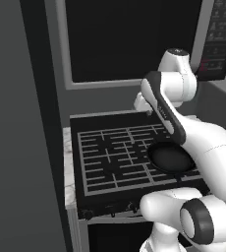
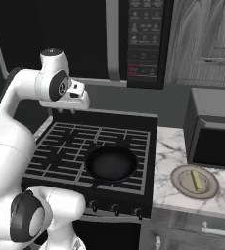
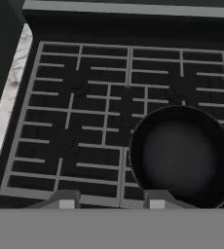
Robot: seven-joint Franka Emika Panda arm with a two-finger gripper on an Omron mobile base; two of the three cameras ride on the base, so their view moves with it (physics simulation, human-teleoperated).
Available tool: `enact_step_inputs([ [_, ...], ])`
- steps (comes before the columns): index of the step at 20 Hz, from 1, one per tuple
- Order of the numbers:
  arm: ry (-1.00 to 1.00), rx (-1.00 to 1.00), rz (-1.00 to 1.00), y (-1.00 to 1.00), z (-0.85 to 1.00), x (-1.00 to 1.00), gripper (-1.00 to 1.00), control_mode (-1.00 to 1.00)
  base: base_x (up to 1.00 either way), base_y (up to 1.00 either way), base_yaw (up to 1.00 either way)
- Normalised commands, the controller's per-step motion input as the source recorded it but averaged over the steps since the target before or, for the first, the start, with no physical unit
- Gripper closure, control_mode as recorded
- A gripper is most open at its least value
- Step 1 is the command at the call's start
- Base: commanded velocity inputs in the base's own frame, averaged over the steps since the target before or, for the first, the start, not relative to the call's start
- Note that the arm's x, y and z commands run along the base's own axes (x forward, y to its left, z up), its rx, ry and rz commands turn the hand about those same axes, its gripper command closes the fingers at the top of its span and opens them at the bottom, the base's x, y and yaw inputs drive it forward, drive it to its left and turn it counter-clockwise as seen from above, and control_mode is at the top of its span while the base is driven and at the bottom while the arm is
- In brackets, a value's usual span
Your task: Pick up the butter stick and place it in the pan. Then turn on the burner for the pan.
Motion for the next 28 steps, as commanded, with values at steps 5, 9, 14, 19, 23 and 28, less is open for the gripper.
enact_step_inputs([
  [5,0.02,0.02,0.0,-0.26,-0.1,0.0,-1.0,-1.0,0.0,0.0,0.0],
  [9,0.0,0.04,0.0,-0.61,-0.33,0.0,-1.0,-1.0,0.0,0.0,0.0],
  [14,0.05,0.02,0.01,-0.79,-0.27,0.0,-1.0,-1.0,0.0,0.0,0.0],
  [19,0.11,0.01,0.0,-0.86,-0.28,0.0,-1.0,-1.0,0.0,0.0,0.0],
  [23,0.14,0.0,0.0,-0.79,-0.3,0.0,-1.0,-1.0,0.0,0.0,0.0],
  [28,0.16,0.0,0.0,-0.81,-0.24,0.01,-1.0,-1.0,0.0,0.0,0.0],
])
